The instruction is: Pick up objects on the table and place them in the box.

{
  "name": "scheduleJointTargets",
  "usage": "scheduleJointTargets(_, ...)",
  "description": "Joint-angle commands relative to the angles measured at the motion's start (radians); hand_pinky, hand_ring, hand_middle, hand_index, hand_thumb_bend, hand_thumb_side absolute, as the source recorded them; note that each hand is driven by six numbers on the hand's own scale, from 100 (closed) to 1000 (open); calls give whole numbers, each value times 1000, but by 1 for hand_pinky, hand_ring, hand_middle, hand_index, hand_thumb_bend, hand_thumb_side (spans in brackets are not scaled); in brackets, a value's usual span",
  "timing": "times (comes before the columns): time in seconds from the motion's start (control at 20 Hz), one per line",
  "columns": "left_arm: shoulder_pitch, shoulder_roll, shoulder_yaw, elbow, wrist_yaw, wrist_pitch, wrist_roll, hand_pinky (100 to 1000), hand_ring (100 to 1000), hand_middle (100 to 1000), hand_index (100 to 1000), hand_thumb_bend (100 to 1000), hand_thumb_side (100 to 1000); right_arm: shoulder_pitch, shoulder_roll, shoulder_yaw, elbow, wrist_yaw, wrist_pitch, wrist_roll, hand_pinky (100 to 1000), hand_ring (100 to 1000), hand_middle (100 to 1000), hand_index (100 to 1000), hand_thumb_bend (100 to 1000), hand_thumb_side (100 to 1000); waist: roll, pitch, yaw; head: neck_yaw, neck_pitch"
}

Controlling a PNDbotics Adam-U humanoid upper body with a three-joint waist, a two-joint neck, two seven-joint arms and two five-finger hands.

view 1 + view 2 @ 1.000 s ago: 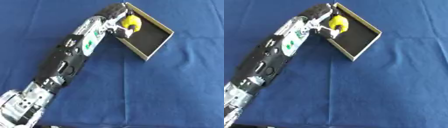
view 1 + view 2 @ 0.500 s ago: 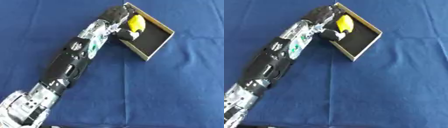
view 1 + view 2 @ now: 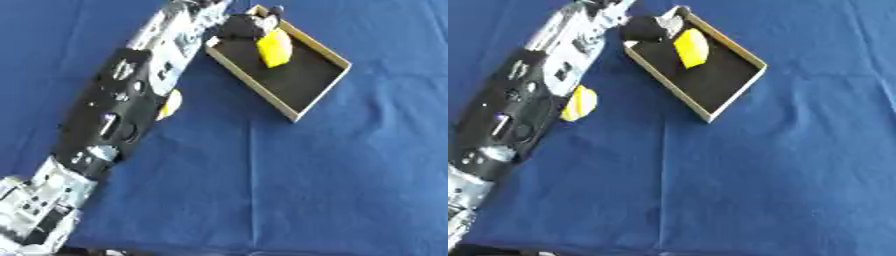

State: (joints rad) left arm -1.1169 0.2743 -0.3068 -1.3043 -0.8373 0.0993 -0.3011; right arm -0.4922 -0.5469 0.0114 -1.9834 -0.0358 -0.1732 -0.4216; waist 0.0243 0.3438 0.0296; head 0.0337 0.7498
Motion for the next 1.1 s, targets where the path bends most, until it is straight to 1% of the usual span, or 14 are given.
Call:
scheduleJointTargets(0.05,13,150,-4,-122,104,25,-72,934,869,813,921,224,658,2,-44,-15,-17,13,-1,-9,819,827,725,784,100,812,2,-30,10,-23,13)
scheduleJointTargets(0.15,50,246,-20,-187,164,39,-101,926,870,813,919,241,639,9,-52,-16,-17,17,-1,-12,819,827,725,784,100,812,5,-32,20,-36,15)
scheduleJointTargets(0.3,112,369,-38,-289,220,55,-120,920,871,812,910,258,618,13,-58,-15,-17,22,-1,-13,819,827,725,784,100,812,5,-32,31,-49,16)
scheduleJointTargets(0.45,171,450,-42,-352,277,82,-142,927,874,816,911,276,642,14,-59,-13,-17,23,-1,-13,819,827,726,784,100,814,3,-32,35,-51,12)
scheduleJointTargets(0.5,189,472,-46,-365,294,89,-154,927,879,821,914,298,646,15,-60,-13,-17,23,0,-13,819,827,726,784,100,815,3,-32,36,-52,11)
scheduleJointTargets(0.55,202,491,-53,-374,305,91,-168,927,882,826,916,315,644,15,-60,-12,-17,24,1,-12,819,827,726,784,100,815,3,-32,36,-51,12)
scheduleJointTargets(0.7,235,526,-64,-394,323,73,-204,929,883,827,914,322,660,15,-58,-11,-17,24,2,-11,819,828,726,784,100,816,3,-31,35,-45,12)
scheduleJointTargets(0.75,243,533,-67,-396,328,68,-214,929,884,825,914,364,596,16,-58,-10,-17,24,3,-11,819,828,726,784,100,817,3,-31,35,-44,11)
scheduleJointTargets(0.8,251,540,-70,-396,331,64,-225,930,885,828,914,330,657,16,-57,-10,-17,24,4,-10,819,828,726,784,100,817,3,-30,34,-44,10)
scheduleJointTargets(0.95,271,558,-84,-391,336,53,-262,932,888,830,914,344,663,16,-57,-11,-17,24,5,-12,819,828,726,784,100,818,4,-29,31,-42,8)
scheduleJointTargets(1.05,282,574,-96,-380,330,46,-291,931,892,831,914,366,651,16,-58,-11,-17,24,6,-13,819,828,726,784,100,817,5,-28,29,-41,8)
scheduleJointTargets(1.1,286,580,-102,-370,323,44,-304,931,895,833,914,381,629,16,-58,-12,-17,24,5,-14,819,828,726,784,100,816,5,-28,29,-39,9)
